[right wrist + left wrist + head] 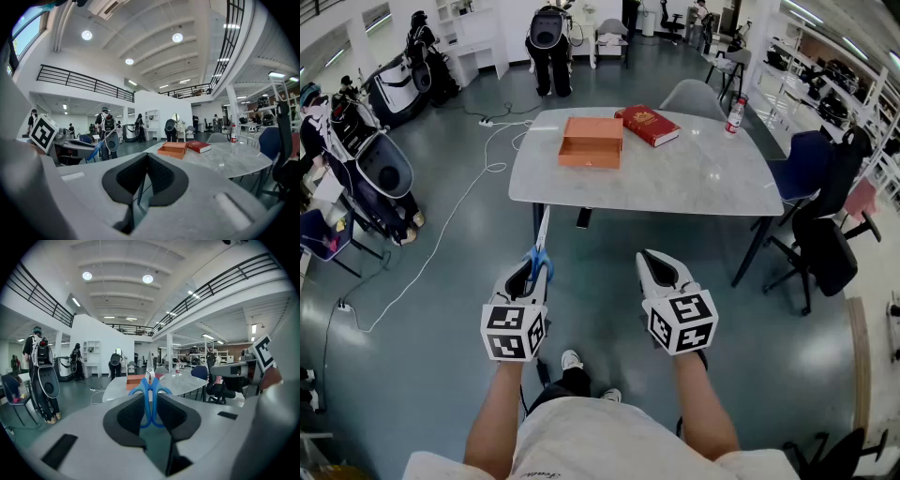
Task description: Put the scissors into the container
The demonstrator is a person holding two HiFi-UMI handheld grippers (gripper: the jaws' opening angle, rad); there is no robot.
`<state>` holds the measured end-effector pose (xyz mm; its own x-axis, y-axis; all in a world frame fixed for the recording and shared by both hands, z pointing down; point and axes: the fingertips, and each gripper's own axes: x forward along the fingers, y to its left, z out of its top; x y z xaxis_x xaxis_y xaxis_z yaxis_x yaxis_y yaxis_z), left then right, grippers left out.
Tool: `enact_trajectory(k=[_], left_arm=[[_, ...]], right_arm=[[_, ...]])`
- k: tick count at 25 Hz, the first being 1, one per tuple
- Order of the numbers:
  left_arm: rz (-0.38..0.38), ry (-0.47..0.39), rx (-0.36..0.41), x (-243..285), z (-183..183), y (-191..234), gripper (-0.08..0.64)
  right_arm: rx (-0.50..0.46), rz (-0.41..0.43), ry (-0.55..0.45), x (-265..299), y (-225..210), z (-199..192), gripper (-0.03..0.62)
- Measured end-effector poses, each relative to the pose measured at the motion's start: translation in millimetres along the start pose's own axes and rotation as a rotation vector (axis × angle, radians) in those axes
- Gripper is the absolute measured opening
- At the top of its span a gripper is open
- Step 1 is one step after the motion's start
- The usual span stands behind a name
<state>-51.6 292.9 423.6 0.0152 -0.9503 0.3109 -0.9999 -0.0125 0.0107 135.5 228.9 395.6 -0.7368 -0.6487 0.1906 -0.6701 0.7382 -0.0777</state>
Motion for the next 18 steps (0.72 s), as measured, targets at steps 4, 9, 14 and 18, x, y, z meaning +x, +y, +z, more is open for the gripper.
enact_trajectory(k=[4, 9, 14, 18], left_arm=[[-0.005, 0.000, -0.003, 8.9, 1.0, 3.7, 0.081], [-0.021, 0.001, -0.017, 29.0, 3.1, 9.6, 0.081], [-0.054, 0.003, -0.035, 58.2, 13.7, 18.1, 0.081], [-0.072, 0.002, -0.044, 88.6, 21.9, 30.0, 0.081]], right_arm=[[0.003, -0.002, -0.005, 8.5, -3.8, 1.2, 0.005], [-0.004, -0.004, 0.012, 25.9, -11.2, -0.4, 0.005], [-0.010, -0.013, 0.027, 53.7, -24.0, 5.4, 0.005], [-0.010, -0.027, 0.040, 81.1, -37.7, 7.4, 0.005]])
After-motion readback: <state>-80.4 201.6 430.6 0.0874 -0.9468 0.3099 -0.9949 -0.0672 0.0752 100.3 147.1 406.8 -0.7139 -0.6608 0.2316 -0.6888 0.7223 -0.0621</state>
